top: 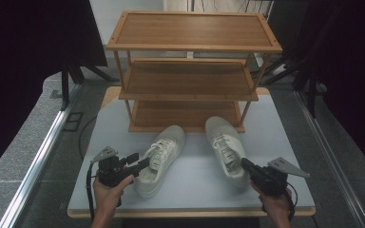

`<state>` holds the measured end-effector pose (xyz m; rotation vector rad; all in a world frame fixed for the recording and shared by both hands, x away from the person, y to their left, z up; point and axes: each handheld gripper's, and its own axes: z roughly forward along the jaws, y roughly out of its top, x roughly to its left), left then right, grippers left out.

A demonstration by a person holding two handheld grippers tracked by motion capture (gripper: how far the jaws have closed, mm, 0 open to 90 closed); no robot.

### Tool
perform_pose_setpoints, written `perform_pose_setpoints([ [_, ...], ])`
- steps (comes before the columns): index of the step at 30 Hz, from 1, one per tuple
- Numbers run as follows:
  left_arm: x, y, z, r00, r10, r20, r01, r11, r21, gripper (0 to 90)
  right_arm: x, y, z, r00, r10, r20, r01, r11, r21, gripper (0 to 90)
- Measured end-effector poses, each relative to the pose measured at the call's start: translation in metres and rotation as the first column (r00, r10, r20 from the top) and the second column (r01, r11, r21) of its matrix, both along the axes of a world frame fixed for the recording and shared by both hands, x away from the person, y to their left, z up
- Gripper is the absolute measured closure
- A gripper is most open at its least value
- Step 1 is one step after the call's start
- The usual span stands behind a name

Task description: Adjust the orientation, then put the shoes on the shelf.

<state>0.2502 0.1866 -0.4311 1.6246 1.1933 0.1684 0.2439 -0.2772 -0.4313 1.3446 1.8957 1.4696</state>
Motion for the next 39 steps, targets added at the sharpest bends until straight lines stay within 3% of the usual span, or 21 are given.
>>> perform_pose_setpoints([
  [1,0.0,0.0,0.0,1.0,-0.003,-0.002,0.003,1.0,0.003,42.5,0.002,-0.007,-0.002,0.9997,-0.022,0.002,0.022,0.9997,0.008,88.1],
  [2,0.001,-0.001,-0.001,1.0,-0.005,-0.004,0.005,1.0,0.003,42.4,0.005,-0.02,-0.007,0.9964,-0.084,-0.007,0.084,0.9964,0.008,88.3],
  [3,0.001,-0.001,-0.001,1.0,-0.005,-0.004,0.005,1.0,0.003,42.4,0.005,-0.02,-0.007,0.9964,-0.084,-0.007,0.084,0.9964,0.008,88.3],
  [4,0.002,-0.002,-0.002,0.9999,-0.006,-0.009,0.006,1.0,0.008,42.4,0.007,-0.034,-0.012,0.9911,-0.13,-0.028,0.13,0.9915,0.003,86.0],
  [5,0.002,-0.002,-0.002,0.9999,-0.006,-0.009,0.006,1.0,0.008,42.4,0.007,-0.034,-0.012,0.9911,-0.13,-0.028,0.13,0.9915,0.003,86.0],
  [6,0.002,-0.002,-0.003,0.9999,-0.007,-0.011,0.007,1.0,0.004,42.4,0.009,-0.046,-0.018,0.9919,-0.109,-0.065,0.114,0.9908,0.073,83.0],
  [8,0.002,-0.003,-0.003,0.9999,-0.009,-0.011,0.009,0.9999,0.005,42.4,0.008,-0.049,-0.02,0.9919,-0.112,-0.06,0.117,0.9891,0.089,82.1],
  [10,0.002,-0.003,-0.003,0.9999,-0.009,-0.011,0.009,0.9999,0.006,42.3,0.008,-0.048,-0.019,0.9924,-0.109,-0.058,0.113,0.9899,0.085,81.8],
  [12,0.002,-0.002,-0.002,0.9999,-0.007,-0.009,0.007,0.9999,0.007,42.3,0.007,-0.044,-0.016,0.993,-0.111,-0.041,0.113,0.9927,0.044,79.6],
  [17,0.001,0.0,-0.001,1.0,-0.002,-0.004,0.002,1.0,0.004,42.3,0.005,-0.044,-0.014,0.9932,-0.112,-0.031,0.113,0.9933,0.022,75.1],
  [23,0.003,0.002,0.003,0.9999,0.0,0.011,0.0,0.9998,0.019,42.0,0.002,-0.046,-0.01,0.9915,-0.13,-0.005,0.13,0.9915,0.011,61.9],
  [27,0.004,-0.001,0.005,0.9997,-0.004,0.022,0.003,0.9986,0.053,41.0,0.0,-0.044,-0.003,0.9944,-0.105,0.014,0.105,0.9945,0.007,56.6],
  [29,0.007,-0.001,0.009,0.9993,-0.005,0.037,0.001,0.9956,0.094,40.7,0.002,-0.04,0.003,0.9965,-0.077,0.031,0.078,0.9967,-0.024,52.8],
  [31,0.008,-0.001,0.01,0.9993,-0.004,0.038,0.0,0.9951,0.099,40.6,0.005,-0.038,0.006,0.9975,-0.063,0.031,0.064,0.997,-0.043,52.0],
  [39,0.015,-0.002,0.009,0.9994,-0.009,0.034,0.003,0.9877,0.156,40.4,0.028,-0.038,0.02,0.9999,0.002,-0.012,-0.003,0.9958,-0.092,43.1],
])
